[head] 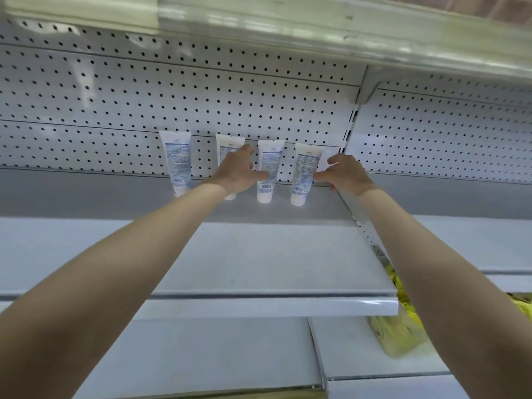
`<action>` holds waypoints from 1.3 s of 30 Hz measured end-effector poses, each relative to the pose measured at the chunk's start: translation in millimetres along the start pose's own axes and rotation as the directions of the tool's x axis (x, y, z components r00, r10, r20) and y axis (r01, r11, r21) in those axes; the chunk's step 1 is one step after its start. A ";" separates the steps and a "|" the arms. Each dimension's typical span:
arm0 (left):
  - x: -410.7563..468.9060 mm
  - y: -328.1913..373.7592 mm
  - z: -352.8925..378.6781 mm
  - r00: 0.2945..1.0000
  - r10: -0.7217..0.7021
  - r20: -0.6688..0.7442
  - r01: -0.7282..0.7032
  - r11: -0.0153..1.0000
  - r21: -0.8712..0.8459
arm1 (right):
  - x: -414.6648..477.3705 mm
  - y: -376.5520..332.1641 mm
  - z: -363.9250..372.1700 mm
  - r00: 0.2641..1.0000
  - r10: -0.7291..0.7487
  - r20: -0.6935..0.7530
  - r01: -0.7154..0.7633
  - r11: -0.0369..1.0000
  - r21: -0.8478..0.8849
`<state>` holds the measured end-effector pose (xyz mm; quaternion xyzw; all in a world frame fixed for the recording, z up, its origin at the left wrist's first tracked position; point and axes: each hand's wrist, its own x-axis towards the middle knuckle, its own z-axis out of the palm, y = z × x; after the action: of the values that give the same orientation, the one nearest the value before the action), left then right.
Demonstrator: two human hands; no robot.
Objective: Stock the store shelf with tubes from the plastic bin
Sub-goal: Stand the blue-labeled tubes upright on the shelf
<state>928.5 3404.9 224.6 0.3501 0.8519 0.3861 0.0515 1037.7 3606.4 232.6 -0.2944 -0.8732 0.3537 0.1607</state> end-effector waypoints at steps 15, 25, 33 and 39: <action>-140.5 -49.1 -86.0 0.959 -0.087 0.270 0.042 0.985 0.168 | -147.2 -88.5 67.2 0.945 -0.081 0.316 0.151 0.967 -0.205; -301.2 -146.2 -184.4 0.958 -0.141 0.250 0.103 0.982 0.161 | -293.4 -172.9 189.9 0.902 -0.123 0.413 0.195 0.971 -0.138; -397.7 -252.8 -188.7 0.902 -0.293 0.317 0.259 0.955 0.147 | -363.5 -177.3 307.1 0.831 -0.072 0.552 0.182 0.972 -0.148; -447.6 -335.0 -148.9 0.804 -0.478 0.355 0.480 0.873 0.087 | -387.9 -128.4 396.1 0.722 0.078 0.687 0.046 0.986 -0.160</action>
<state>1024.2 2874.6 14.1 0.1891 0.8864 0.2915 0.3058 1093.3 3081.7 19.4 -0.1613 -0.8937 0.3655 -0.2043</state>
